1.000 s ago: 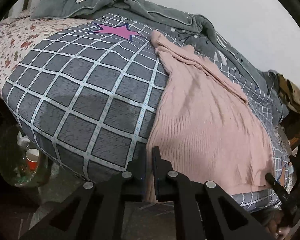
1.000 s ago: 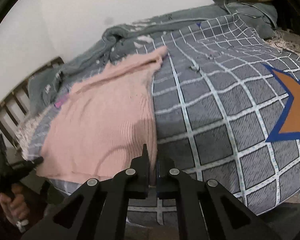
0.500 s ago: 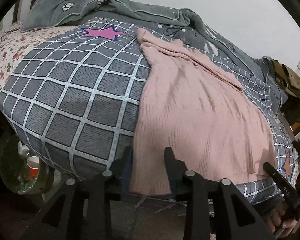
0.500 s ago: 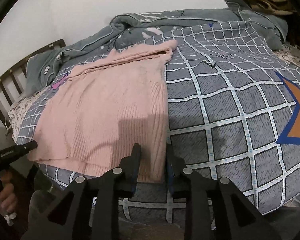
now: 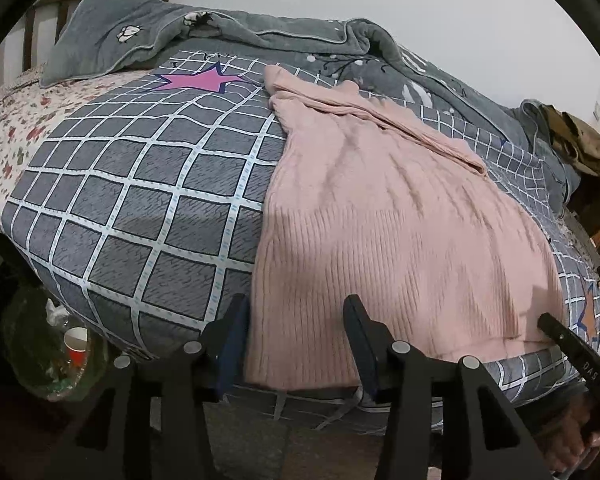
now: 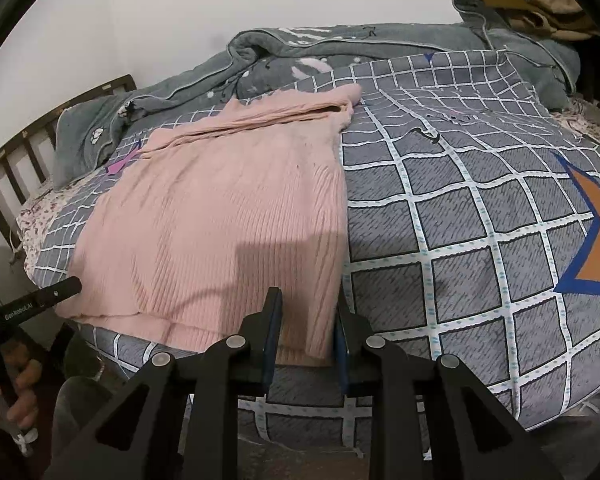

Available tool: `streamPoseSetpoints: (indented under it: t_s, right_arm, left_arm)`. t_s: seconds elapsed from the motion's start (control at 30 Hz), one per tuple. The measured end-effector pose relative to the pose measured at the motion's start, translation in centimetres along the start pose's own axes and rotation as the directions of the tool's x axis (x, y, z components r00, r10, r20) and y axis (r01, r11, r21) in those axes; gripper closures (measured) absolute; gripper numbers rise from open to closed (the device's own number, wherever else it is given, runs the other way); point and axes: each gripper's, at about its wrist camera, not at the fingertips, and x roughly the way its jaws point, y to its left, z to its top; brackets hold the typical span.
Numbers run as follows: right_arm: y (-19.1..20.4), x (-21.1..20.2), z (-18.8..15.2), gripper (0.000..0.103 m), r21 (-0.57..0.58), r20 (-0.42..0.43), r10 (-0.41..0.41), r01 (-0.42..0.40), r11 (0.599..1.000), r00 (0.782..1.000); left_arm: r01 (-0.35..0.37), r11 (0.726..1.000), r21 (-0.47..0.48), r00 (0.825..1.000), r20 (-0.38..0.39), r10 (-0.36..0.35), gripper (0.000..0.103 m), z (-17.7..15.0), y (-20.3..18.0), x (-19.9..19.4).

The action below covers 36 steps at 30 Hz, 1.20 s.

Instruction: Fold small clothes

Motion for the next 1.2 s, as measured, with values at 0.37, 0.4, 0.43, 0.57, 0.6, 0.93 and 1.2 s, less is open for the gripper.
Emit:
streamPoseSetpoints:
  t_s: [0.37,0.4,0.43,0.57,0.6,0.93,1.2]
  right_arm:
    - [-0.2,0.7,0.1,0.078,0.013,-0.036,0.001,0.000,1.000,0.999]
    - [-0.2,0.7,0.1,0.078,0.012,-0.036,0.002,-0.001,1.000,0.999]
    - [-0.2,0.7,0.1,0.078,0.012,-0.037,0.002,-0.002,1.000,0.999]
    - [-0.2,0.7,0.1,0.078,0.012,-0.037,0.004,-0.004,1.000,0.999]
    - [-0.2,0.7,0.1,0.076,0.014,-0.035,0.008,-0.008,1.000,0.999]
    - [1.2,0.6,-0.5,0.061,-0.057,-0.010,-0.025,0.024,0.998,1.000]
    - [0.9,0.5,-0.4,0.061,-0.038,-0.026,-0.007,0.006,0.999,1.000]
  left_arm:
    - [0.040,0.999,0.016,0.999,-0.010,-0.040,0.057,-0.4,0.3,-0.3]
    - [0.041,0.999,0.018,0.999,-0.009,-0.041,0.057,-0.5,0.3,-0.4]
    - [0.041,0.999,0.016,0.999,-0.007,-0.041,0.057,-0.5,0.3,-0.4]
    - [0.051,0.999,0.007,0.999,-0.001,-0.051,0.056,-0.5,0.5,-0.4]
    - [0.058,0.998,0.004,0.998,-0.002,-0.058,0.054,-0.5,0.5,-0.4]
    - [0.044,0.997,0.065,0.999,-0.005,-0.044,0.027,-1.0,-1.1,-0.4]
    - [0.038,0.999,0.039,0.999,0.001,-0.038,0.027,-0.9,-0.8,-0.5]
